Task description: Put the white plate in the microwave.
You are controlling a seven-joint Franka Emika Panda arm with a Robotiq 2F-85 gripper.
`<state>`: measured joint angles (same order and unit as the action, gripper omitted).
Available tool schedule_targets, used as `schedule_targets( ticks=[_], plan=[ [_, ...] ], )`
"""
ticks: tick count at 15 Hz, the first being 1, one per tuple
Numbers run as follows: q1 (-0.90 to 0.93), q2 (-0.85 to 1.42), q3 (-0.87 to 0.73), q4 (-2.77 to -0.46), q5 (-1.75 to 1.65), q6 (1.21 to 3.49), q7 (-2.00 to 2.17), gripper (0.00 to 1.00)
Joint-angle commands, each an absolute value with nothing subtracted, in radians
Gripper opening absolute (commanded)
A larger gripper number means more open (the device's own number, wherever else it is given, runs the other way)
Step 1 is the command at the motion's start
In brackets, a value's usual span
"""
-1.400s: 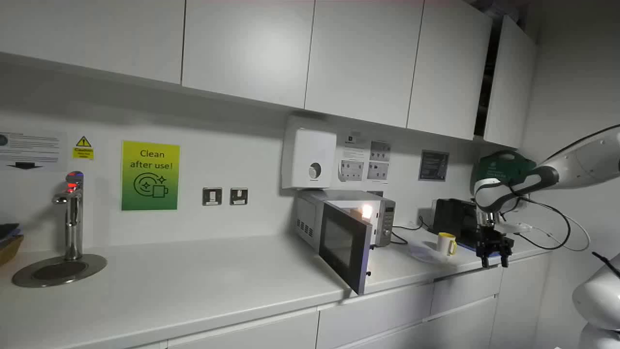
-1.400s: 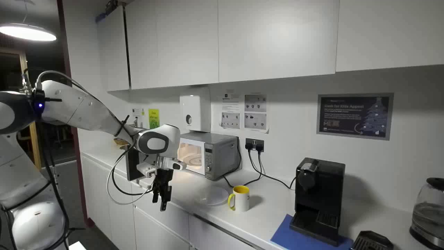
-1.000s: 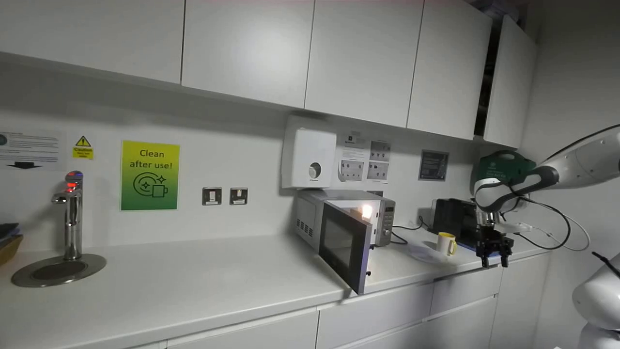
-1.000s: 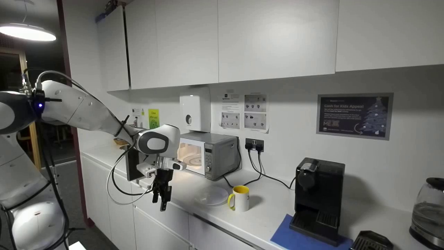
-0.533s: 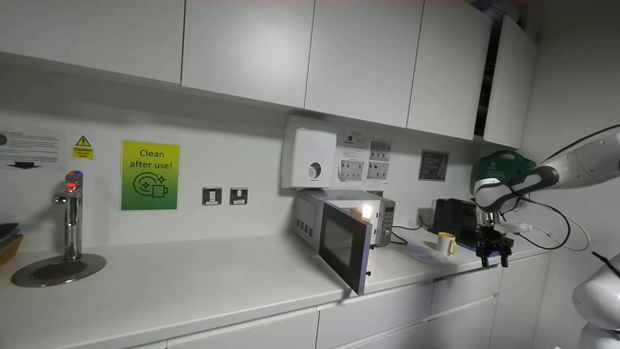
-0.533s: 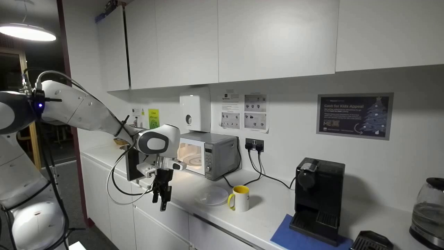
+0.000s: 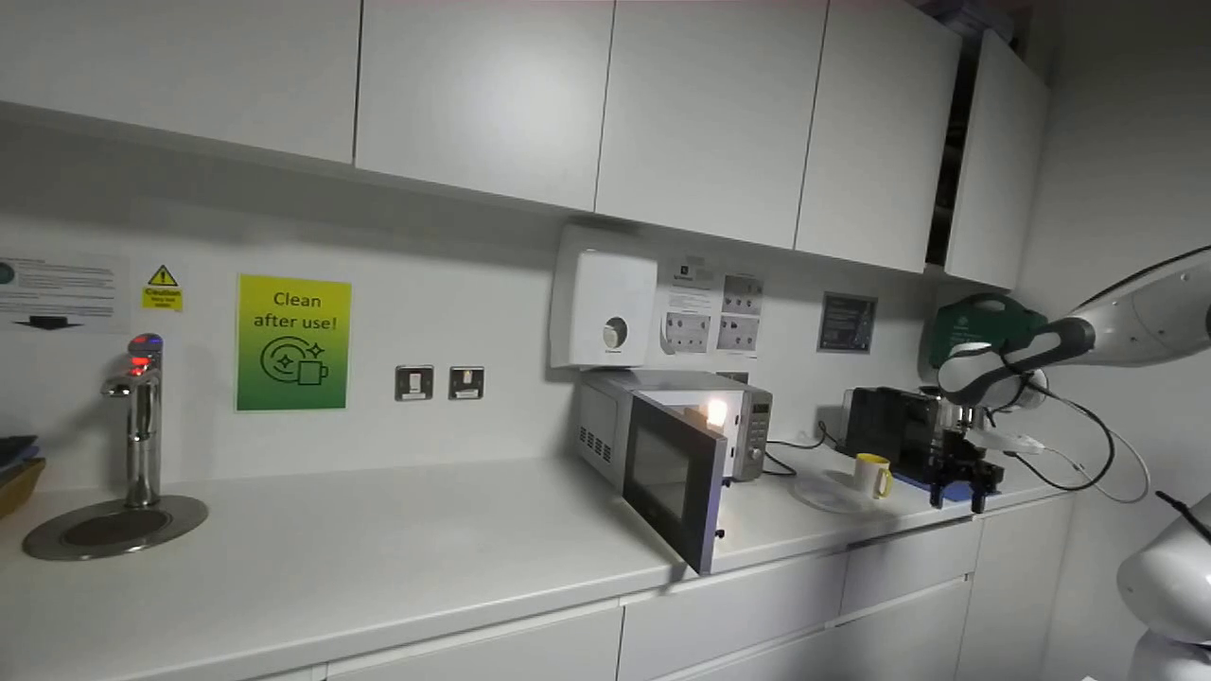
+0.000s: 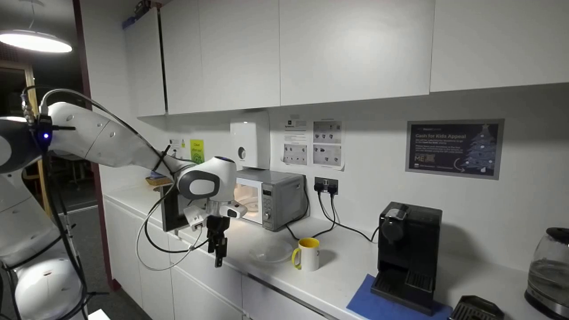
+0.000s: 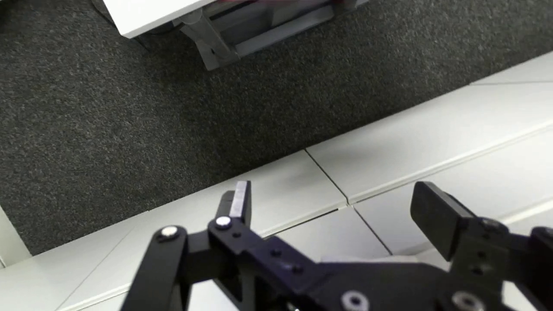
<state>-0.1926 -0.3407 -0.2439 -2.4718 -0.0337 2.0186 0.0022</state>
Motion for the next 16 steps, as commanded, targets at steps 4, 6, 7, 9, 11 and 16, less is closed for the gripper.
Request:
schedule_targets(
  ticks=[4,6,7,9,11,16],
  plan=[
    [-0.207,-0.226,-0.361,-2.338,0.232,2.058,-0.142,1.0],
    [-0.206,-0.178,-0.381,-2.292,0.307,2.051,-0.196,1.0],
    [-0.207,-0.151,-0.385,-2.267,0.335,2.046,-0.221,1.0],
    [-0.206,-0.088,-0.388,-2.211,0.4,2.033,-0.281,1.0],
    [-0.214,-0.033,-0.377,-2.162,0.434,2.036,-0.326,1.0],
    [-0.235,0.021,-0.338,-2.121,0.32,2.067,-0.301,1.0]
  ],
)
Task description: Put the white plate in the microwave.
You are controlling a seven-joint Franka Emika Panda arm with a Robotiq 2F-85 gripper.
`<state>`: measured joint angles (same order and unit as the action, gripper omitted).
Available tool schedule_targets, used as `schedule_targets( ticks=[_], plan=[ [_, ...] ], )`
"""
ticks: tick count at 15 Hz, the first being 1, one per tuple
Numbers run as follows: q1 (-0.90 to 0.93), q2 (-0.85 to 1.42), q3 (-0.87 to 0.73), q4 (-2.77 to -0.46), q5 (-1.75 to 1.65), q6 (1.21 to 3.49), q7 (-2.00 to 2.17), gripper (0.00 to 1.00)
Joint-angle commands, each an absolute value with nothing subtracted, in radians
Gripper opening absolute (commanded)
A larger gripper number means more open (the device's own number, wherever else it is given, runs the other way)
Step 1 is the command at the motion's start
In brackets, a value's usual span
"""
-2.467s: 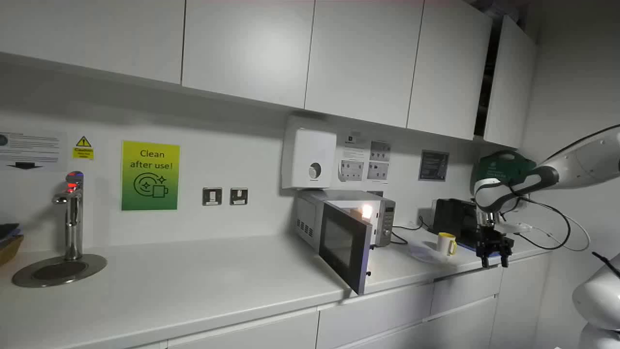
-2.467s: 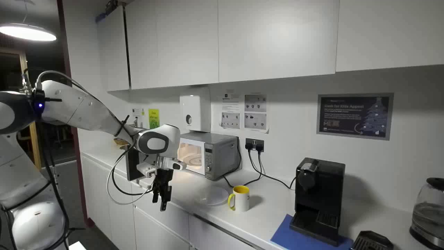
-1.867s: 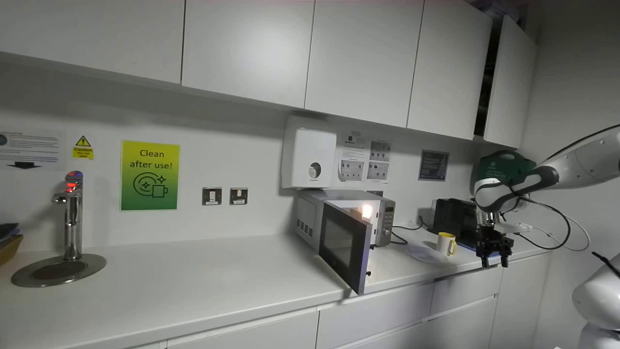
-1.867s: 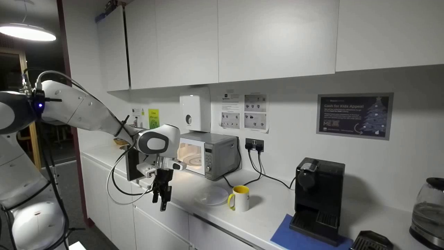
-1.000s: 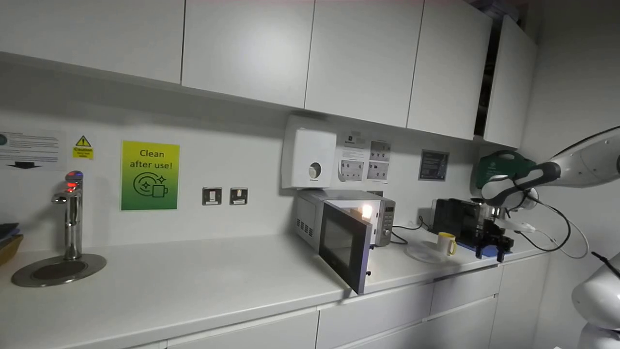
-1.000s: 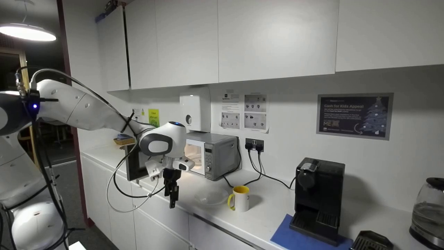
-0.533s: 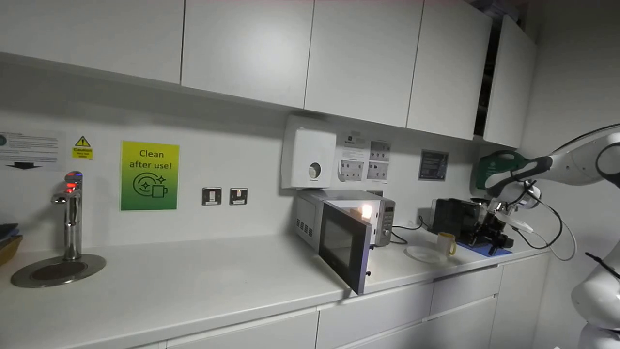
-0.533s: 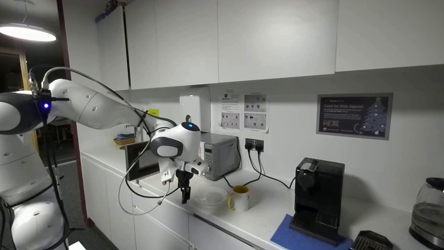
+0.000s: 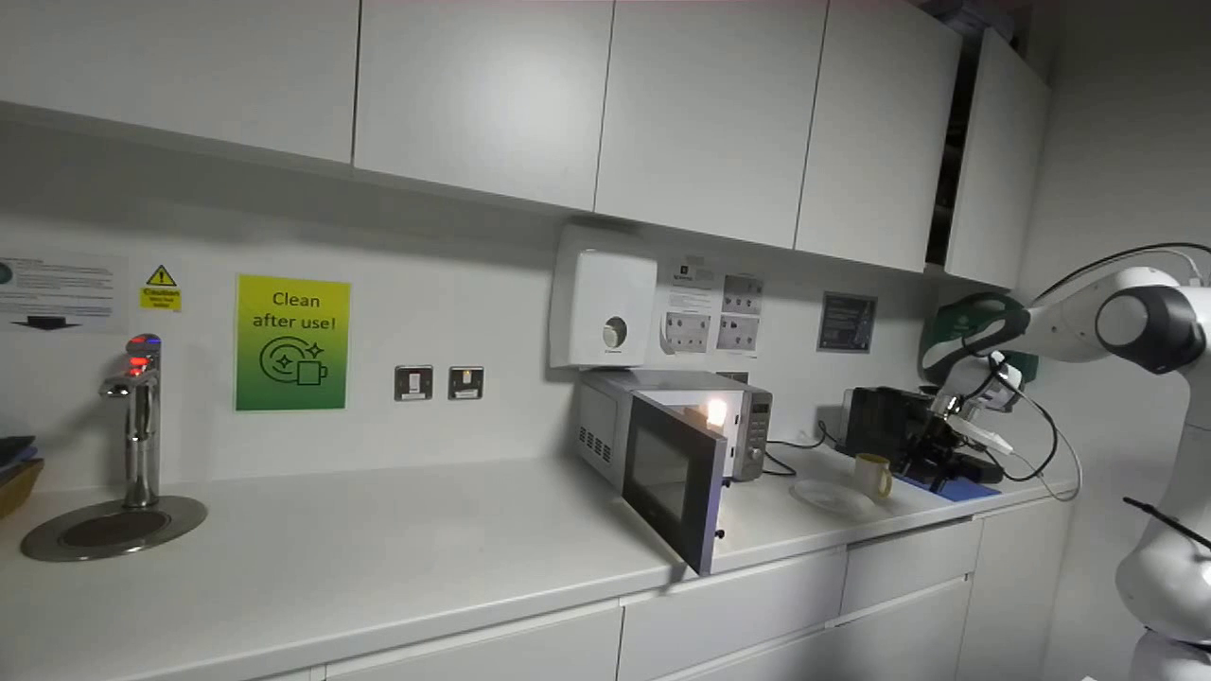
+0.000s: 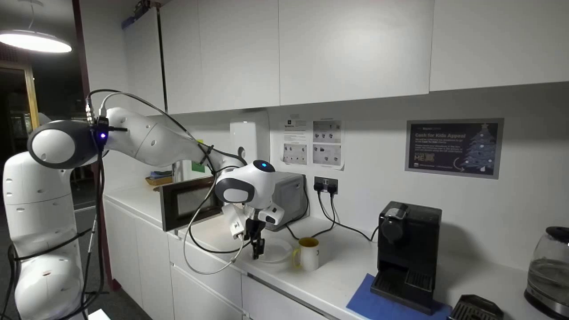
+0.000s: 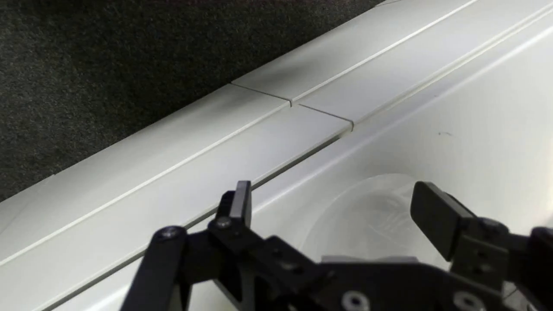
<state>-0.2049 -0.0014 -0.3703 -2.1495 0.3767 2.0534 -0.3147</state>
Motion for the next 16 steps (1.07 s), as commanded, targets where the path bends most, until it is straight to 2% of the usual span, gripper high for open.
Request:
schedule_targets(
  ticks=[1,6,16],
  plan=[
    [-0.239,0.012,-0.334,-2.138,0.356,2.053,-0.312,1.0],
    [-0.241,0.021,-0.329,-2.133,0.336,2.053,-0.311,1.0],
    [-0.26,0.064,-0.318,-2.199,0.54,2.395,-0.318,1.0]
  ],
)
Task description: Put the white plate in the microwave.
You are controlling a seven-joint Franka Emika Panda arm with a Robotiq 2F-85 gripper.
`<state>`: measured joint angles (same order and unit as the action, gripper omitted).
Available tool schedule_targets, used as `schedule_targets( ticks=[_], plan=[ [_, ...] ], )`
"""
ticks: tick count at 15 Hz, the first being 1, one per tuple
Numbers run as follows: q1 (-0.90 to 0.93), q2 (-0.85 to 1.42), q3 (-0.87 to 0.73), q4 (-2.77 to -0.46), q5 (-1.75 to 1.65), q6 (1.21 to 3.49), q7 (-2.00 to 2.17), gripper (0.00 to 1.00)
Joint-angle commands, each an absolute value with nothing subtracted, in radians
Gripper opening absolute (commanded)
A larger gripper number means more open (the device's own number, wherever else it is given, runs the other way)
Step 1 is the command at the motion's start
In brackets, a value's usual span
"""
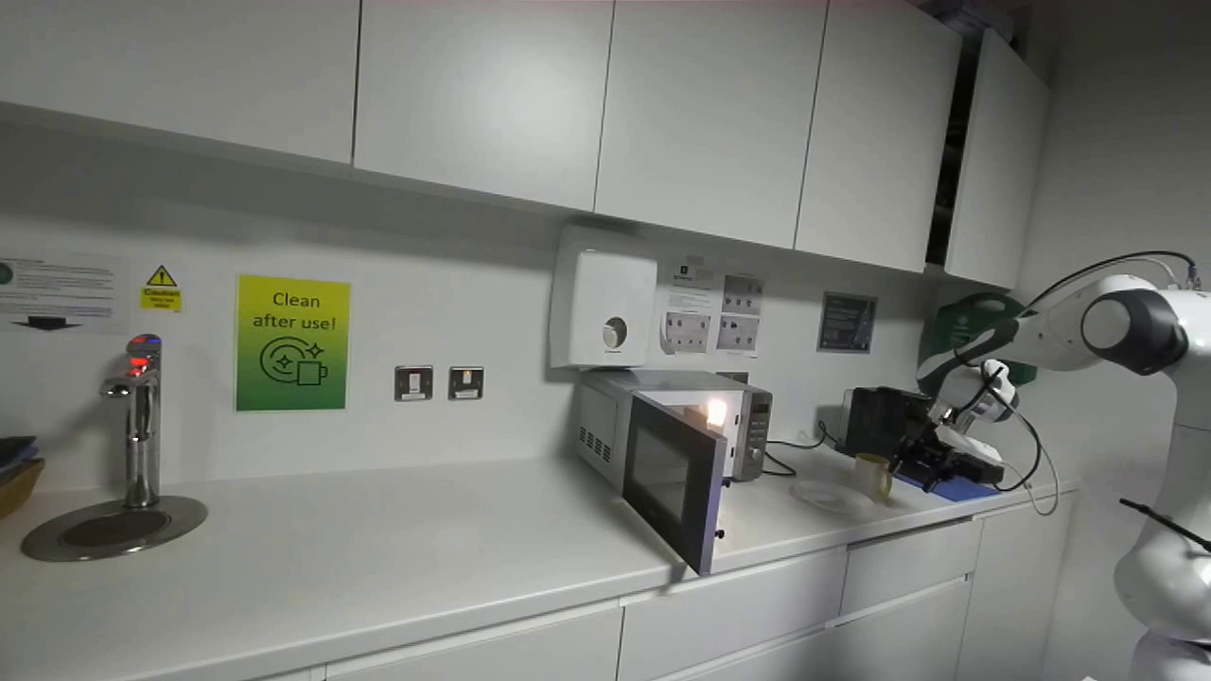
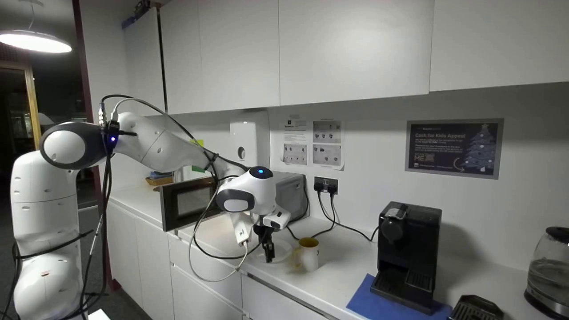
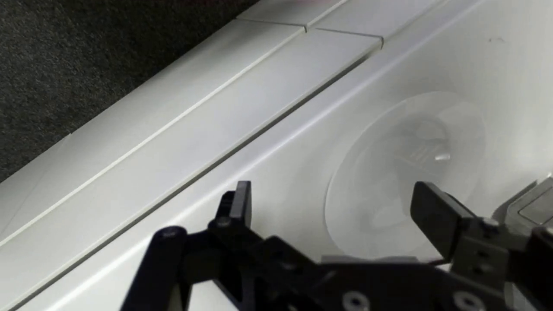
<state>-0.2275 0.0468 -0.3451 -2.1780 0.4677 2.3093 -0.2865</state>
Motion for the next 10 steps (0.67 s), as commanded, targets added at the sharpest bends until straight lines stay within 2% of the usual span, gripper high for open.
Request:
schedule_targets(
  ticks=[1,10],
  plan=[
    [-0.267,0.075,-0.314,-2.197,0.585,2.398,-0.336,1.0],
    [-0.324,0.134,-0.285,-2.152,0.879,2.329,-0.538,1.0]
  ],
)
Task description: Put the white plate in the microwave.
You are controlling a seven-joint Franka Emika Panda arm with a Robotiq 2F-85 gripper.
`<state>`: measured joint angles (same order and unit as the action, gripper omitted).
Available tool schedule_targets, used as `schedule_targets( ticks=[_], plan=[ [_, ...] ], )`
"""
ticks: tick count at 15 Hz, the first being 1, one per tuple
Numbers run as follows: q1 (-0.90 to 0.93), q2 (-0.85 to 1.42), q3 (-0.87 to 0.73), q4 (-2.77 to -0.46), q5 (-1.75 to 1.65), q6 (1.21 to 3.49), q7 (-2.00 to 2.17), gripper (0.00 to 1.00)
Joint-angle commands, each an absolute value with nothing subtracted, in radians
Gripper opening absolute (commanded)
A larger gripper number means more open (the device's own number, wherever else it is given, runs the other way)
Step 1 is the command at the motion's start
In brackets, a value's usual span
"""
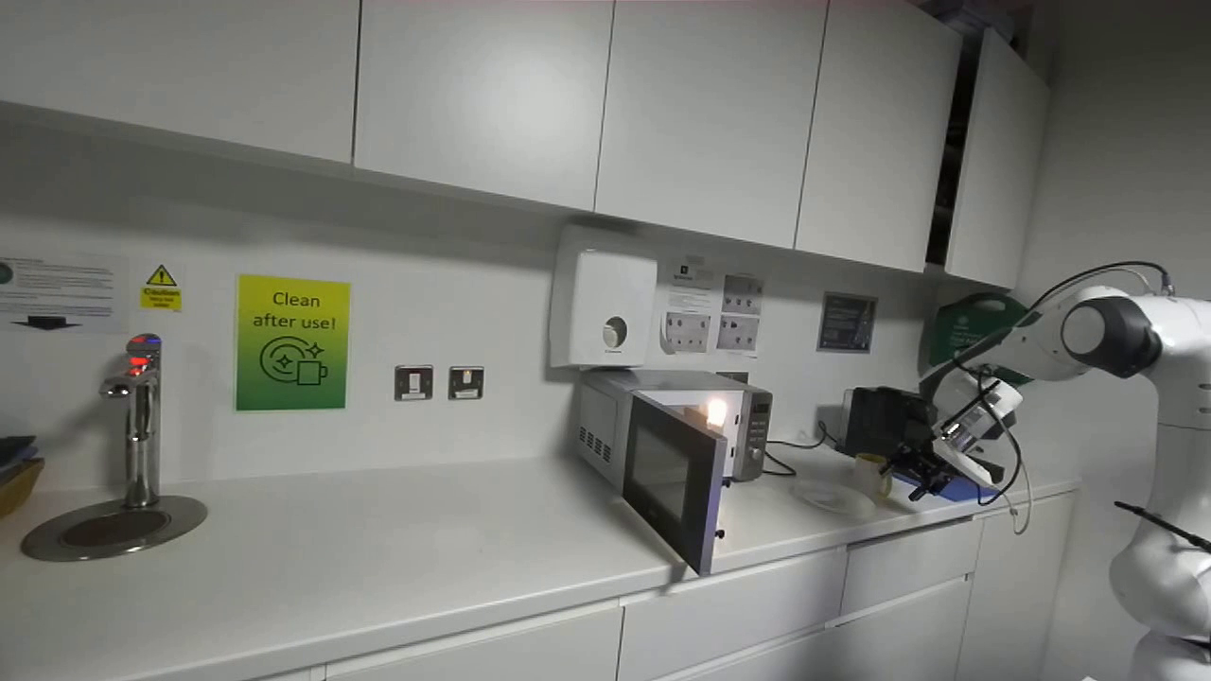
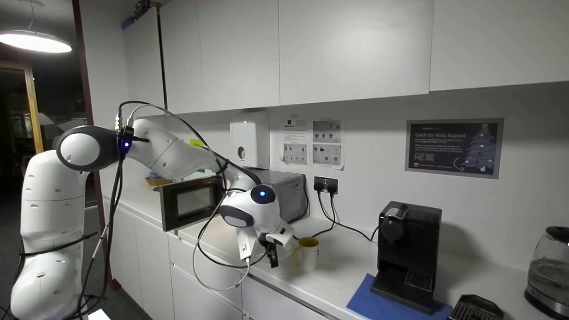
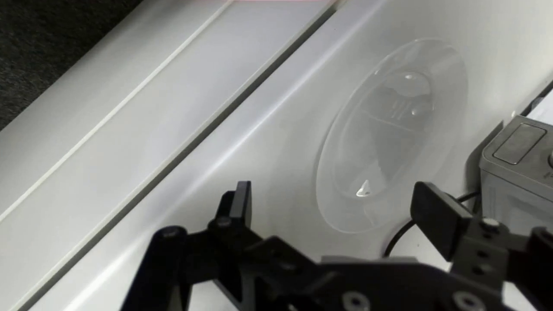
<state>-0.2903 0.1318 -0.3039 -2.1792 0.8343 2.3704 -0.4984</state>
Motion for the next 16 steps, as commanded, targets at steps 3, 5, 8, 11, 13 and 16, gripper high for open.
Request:
schedule_targets(
  ticks=[3,5,8,11,13,16],
  plan=[
    [-0.31,0.132,-0.286,-2.172,0.845,2.361,-0.503,1.0],
    [-0.311,0.132,-0.286,-2.172,0.845,2.361,-0.503,1.0],
    [-0.314,0.145,-0.283,-2.167,0.862,2.359,-0.512,1.0],
    [-0.322,0.171,-0.278,-2.155,0.889,2.346,-0.532,1.0],
    [-0.324,0.185,-0.275,-2.151,0.906,2.352,-0.541,1.0],
    [-0.331,0.211,-0.269,-2.143,0.954,2.361,-0.575,1.0]
  ],
)
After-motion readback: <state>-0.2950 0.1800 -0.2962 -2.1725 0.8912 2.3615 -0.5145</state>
